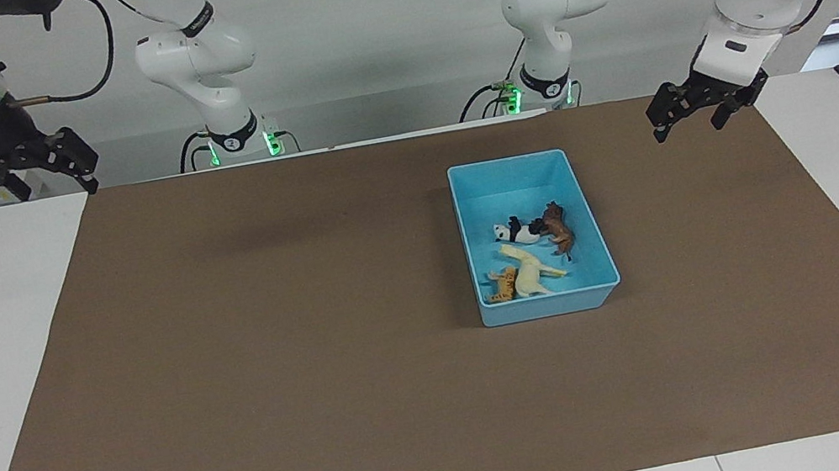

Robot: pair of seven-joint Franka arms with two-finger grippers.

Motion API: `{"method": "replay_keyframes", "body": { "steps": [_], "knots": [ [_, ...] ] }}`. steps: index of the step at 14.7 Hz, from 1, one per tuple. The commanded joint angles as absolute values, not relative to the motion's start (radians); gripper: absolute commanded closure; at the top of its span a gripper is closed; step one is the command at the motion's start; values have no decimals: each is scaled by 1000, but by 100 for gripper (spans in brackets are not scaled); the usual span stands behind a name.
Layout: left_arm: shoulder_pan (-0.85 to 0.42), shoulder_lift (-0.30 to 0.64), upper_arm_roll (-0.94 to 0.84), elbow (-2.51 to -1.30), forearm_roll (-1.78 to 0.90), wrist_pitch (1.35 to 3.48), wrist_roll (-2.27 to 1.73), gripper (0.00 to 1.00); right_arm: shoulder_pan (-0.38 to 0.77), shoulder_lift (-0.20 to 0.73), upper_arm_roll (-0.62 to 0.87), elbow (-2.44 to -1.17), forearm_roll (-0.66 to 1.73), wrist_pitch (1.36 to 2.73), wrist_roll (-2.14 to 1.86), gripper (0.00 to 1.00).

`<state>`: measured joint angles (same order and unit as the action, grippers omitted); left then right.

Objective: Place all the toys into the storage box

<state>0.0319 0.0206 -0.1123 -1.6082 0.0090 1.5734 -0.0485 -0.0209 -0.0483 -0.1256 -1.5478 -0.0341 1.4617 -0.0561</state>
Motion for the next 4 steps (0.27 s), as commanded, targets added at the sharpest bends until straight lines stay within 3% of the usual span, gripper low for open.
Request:
{"method": "replay_keyframes", "body": {
  "steps": [1, 4],
  "knots": [
    [29, 3, -110, -1626, 25, 1574, -41, 0, -46, -57, -106, -1560, -51, 1473, -84, 0],
    [41, 2, -109, -1626, 25, 1574, -46, 0, -44, -58, -106, -1562, -49, 1471, -81, 0]
  ]
}}
